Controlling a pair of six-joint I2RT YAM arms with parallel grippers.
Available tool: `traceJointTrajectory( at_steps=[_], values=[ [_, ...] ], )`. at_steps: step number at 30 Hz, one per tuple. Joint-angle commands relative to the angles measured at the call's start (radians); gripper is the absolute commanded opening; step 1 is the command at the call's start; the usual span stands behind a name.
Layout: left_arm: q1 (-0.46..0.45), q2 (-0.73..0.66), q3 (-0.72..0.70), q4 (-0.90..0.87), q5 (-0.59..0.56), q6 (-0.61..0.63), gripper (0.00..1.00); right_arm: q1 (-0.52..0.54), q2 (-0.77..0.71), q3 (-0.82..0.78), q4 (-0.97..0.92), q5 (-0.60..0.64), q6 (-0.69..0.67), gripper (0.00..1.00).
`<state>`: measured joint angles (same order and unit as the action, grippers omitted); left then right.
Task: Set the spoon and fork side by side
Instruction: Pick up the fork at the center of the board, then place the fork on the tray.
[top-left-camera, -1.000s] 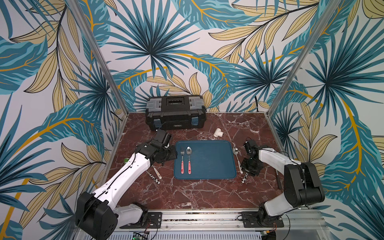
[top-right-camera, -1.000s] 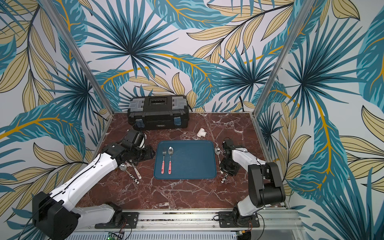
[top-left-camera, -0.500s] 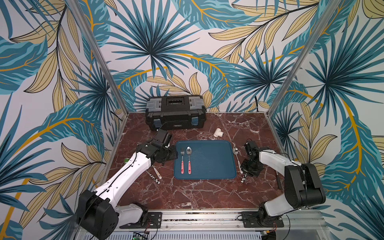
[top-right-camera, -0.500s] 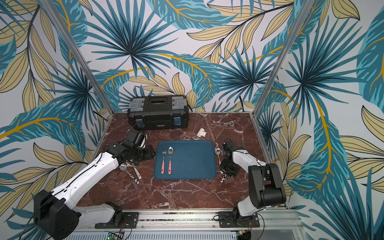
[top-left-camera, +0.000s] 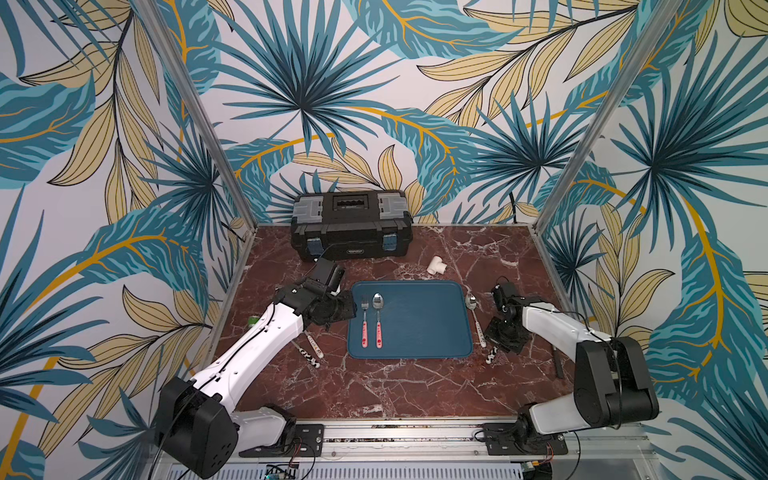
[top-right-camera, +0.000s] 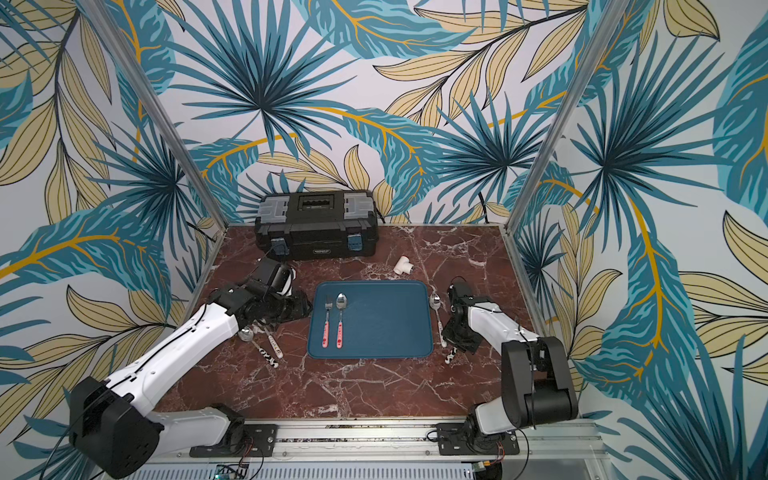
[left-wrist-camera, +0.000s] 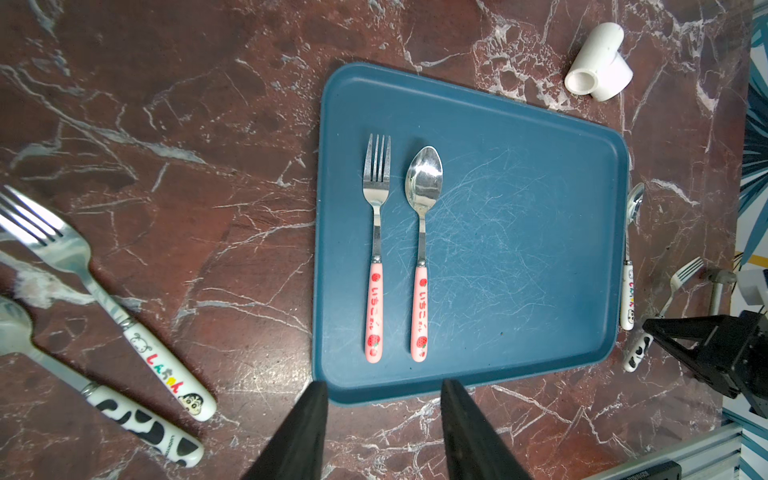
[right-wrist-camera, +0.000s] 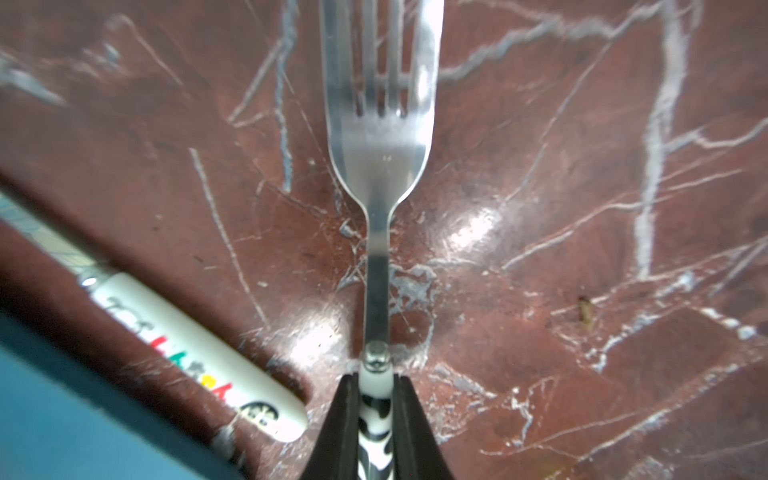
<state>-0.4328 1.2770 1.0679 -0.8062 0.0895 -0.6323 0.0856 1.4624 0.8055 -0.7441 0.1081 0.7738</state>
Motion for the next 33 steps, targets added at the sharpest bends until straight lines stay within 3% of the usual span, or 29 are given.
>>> traceJointTrajectory(
  at_steps=[1,4,7,12,15,22,33],
  values=[
    [0.006,-0.02,-0.005,-0.009,-0.012,0.019,0.49,0.011,-0.049,0.032,-0.059,0.028,-0.014,0.01],
    [0.006,-0.021,0.007,-0.011,-0.014,0.023,0.49,0.075,-0.073,0.095,-0.092,0.031,-0.02,0.01],
    [0.006,-0.019,0.02,-0.016,-0.023,0.025,0.49,0.212,-0.031,0.216,-0.144,0.053,-0.024,0.01],
    [0.008,-0.019,0.038,-0.03,-0.028,0.023,0.49,0.435,0.172,0.46,-0.187,0.022,-0.03,0.02],
    [0.009,-0.034,0.044,-0.048,-0.035,0.022,0.49,0.504,0.298,0.561,-0.17,-0.023,-0.021,0.02],
    [0.013,-0.091,0.035,-0.093,-0.069,0.028,0.49,0.598,0.544,0.752,-0.182,-0.107,-0.005,0.03],
    [0.015,-0.094,-0.002,-0.07,-0.062,0.02,0.49,0.627,0.639,0.801,-0.164,-0.138,0.003,0.05]
  ],
)
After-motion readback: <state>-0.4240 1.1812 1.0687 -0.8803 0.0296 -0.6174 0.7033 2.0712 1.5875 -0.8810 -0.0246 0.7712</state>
